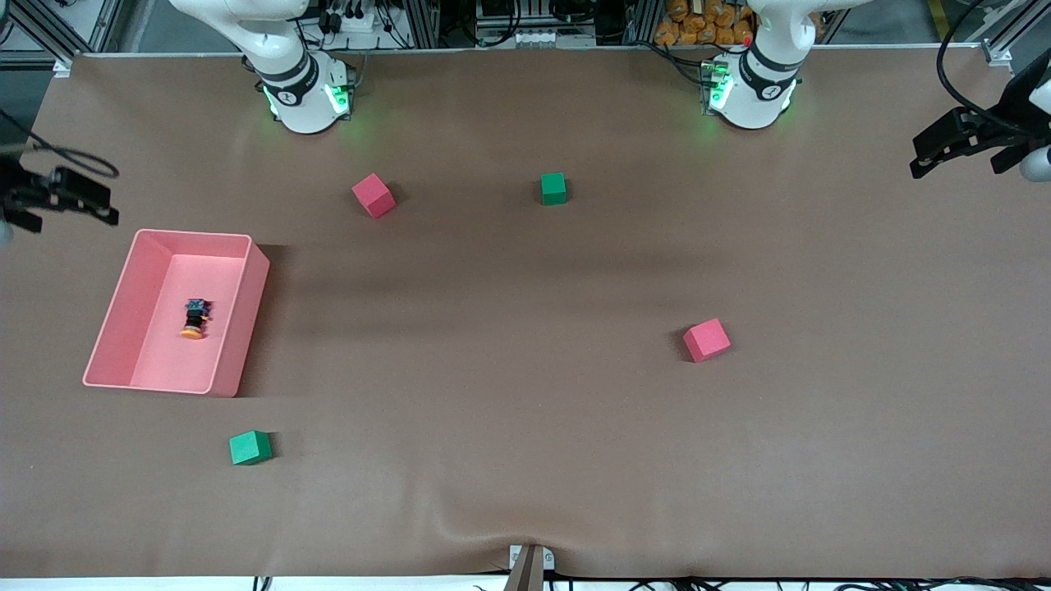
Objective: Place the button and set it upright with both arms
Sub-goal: 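Move the right gripper over the pink tray toward the yellow button, then lower the right gripper into the tray and grasp the yellow button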
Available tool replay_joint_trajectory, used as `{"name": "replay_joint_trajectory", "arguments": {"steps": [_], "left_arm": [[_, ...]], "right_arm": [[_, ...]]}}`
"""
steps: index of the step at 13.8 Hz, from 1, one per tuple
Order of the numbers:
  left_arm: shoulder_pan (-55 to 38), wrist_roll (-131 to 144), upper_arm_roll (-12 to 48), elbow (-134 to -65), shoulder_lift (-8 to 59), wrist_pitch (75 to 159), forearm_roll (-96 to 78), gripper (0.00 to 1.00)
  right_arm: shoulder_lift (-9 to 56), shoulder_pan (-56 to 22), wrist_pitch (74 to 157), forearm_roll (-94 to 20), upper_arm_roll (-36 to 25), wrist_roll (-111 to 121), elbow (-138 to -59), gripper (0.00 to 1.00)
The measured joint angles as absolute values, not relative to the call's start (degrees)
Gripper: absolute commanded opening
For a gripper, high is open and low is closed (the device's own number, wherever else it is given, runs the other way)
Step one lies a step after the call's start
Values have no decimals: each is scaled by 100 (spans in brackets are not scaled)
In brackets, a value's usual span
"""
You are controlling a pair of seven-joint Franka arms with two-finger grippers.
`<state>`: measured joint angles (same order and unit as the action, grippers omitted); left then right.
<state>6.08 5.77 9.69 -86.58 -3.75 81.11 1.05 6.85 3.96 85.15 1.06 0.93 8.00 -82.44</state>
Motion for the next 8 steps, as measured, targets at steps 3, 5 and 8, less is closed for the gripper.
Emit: {"name": "replay_joint_trajectory", "arguments": {"steps": [3, 5, 8], "left_arm": [[607, 573, 968, -8651, -376, 8110, 105, 100], [605, 573, 970, -8650, -376, 8109, 105, 100], [604, 569, 974, -8649, -376, 8106, 105, 100]], "right_arm": [[1179, 568, 8813, 109, 84, 800, -8245, 100], [1447, 741, 8826, 109, 80, 801, -8252, 100], [1830, 986, 9351, 124, 12, 802, -8524, 100]]}}
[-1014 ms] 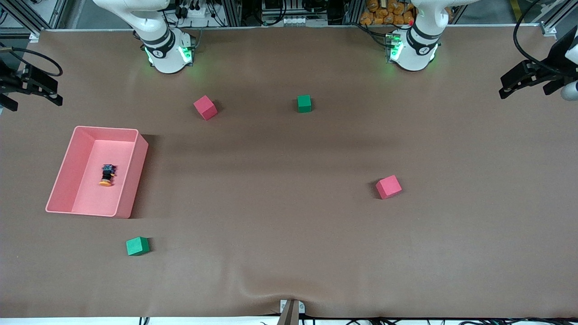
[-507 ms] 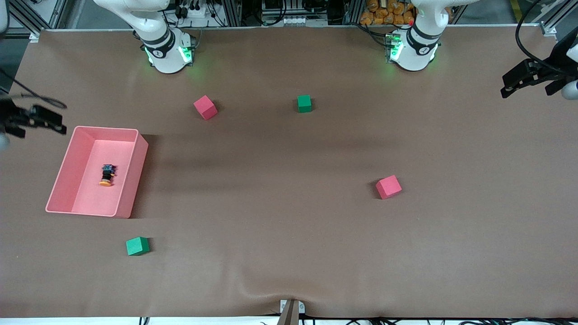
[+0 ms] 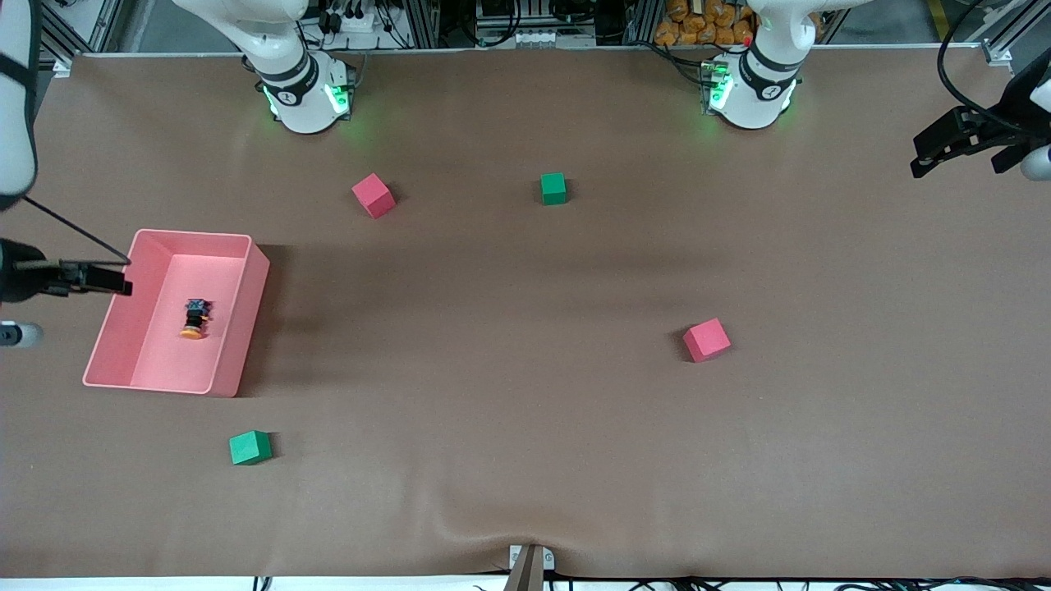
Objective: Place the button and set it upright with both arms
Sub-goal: 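Lower the right gripper into the tray and grasp the yellow button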
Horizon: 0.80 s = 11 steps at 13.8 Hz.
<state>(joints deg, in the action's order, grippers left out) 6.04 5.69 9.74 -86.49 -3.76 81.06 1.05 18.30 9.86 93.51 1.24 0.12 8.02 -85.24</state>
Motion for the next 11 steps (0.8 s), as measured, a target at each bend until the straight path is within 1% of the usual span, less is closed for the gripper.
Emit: {"name": "replay_joint_trajectory", "arguments": {"steps": [3, 6, 9, 11], "left_arm": [[603, 569, 976, -8648, -375, 8104, 105, 100], [603, 569, 977, -8648, -375, 8104, 105, 100], [600, 568, 991, -8648, -375, 8104, 105, 100], [600, 568, 1003, -8648, -375, 8104, 105, 100]], "right_arm": [[2044, 1269, 10427, 126, -28, 870, -9360, 100], [2069, 1373, 11167, 130, -44, 873, -9952, 100], [2073, 1523, 12220, 130, -46, 901, -10691, 100], [2092, 1624, 12611, 127, -48, 1119, -11026, 100]]}}
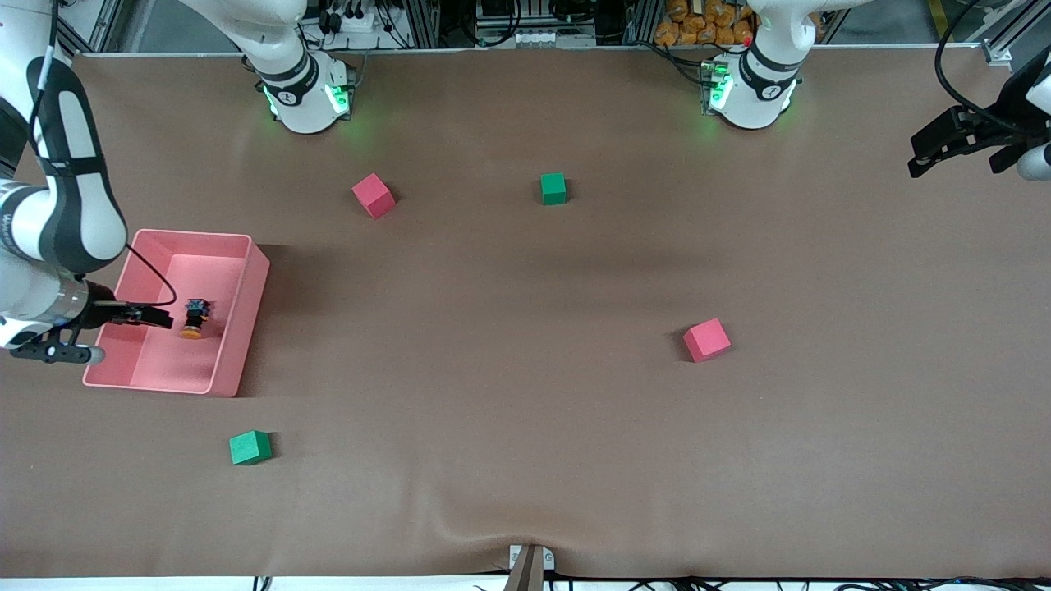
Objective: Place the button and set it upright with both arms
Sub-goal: 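Lower the right gripper into the tray and grasp the yellow button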
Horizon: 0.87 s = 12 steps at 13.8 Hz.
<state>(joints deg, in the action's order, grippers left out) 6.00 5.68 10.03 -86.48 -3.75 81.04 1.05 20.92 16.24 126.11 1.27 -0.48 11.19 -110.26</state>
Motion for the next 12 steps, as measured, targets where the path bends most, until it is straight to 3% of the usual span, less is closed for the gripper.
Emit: {"name": "replay_joint_trajectory", "arguments": {"steps": [12], "left_arm": [[606, 568, 978, -8648, -375, 8104, 105, 100]], "right_arm": [[2495, 1784, 13497, 7, 6, 1405, -11731, 100]]}}
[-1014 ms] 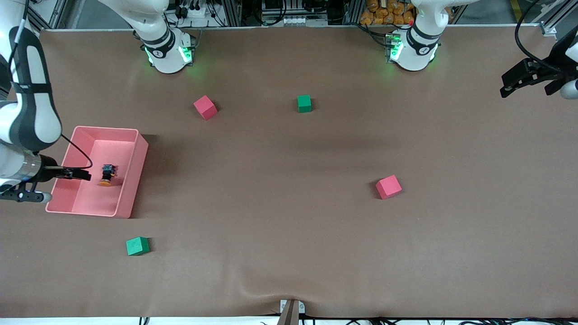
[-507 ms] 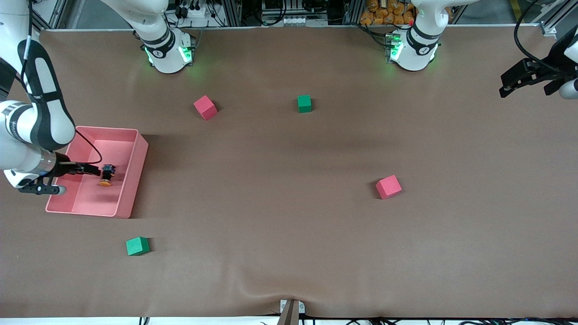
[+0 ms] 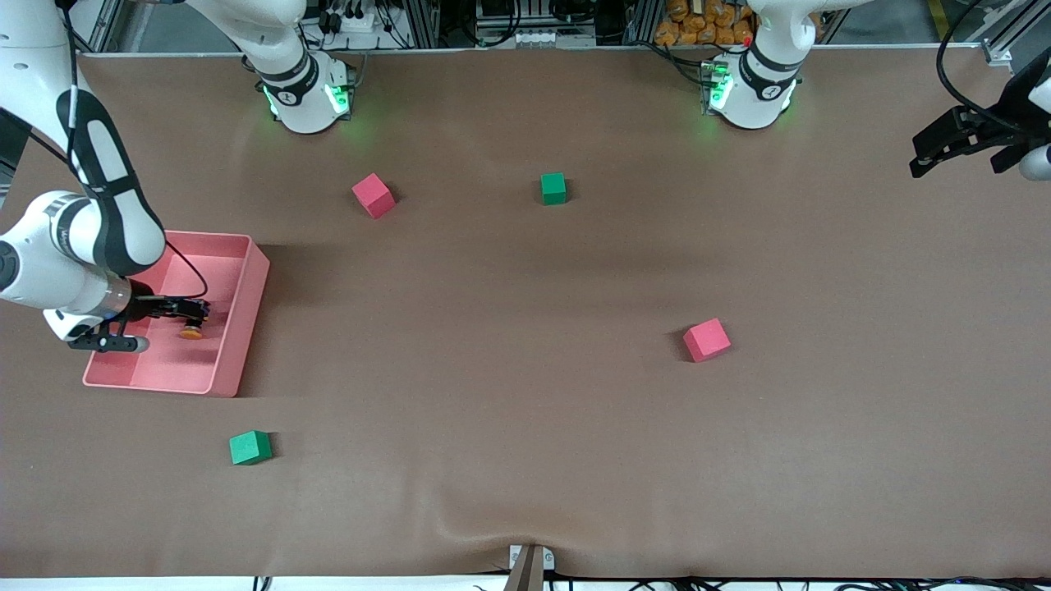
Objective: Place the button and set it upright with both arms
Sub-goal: 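Lower the right gripper into the tray and grasp the yellow button, then lift the button out of the pink tray with the right gripper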
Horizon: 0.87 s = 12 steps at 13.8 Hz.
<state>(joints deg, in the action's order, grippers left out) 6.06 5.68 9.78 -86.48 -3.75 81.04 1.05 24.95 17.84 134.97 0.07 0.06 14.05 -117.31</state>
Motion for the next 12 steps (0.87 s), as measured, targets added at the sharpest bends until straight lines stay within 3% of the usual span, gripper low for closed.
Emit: {"name": "replay_joint_trajectory", "arguments": {"steps": [6, 9, 12], "left_arm": [[607, 568, 973, -8648, -364, 8104, 105, 100], [604, 568, 978, -8648, -364, 8104, 105, 100], [604, 568, 982, -8648, -364, 8104, 105, 100]], "right_arm": [[2659, 1784, 13805, -47, 6, 1405, -11853, 97], [2744, 1784, 13867, -84, 6, 1417, -11857, 44], [2748, 1784, 13877, -89, 6, 1510, -11856, 0]]}}
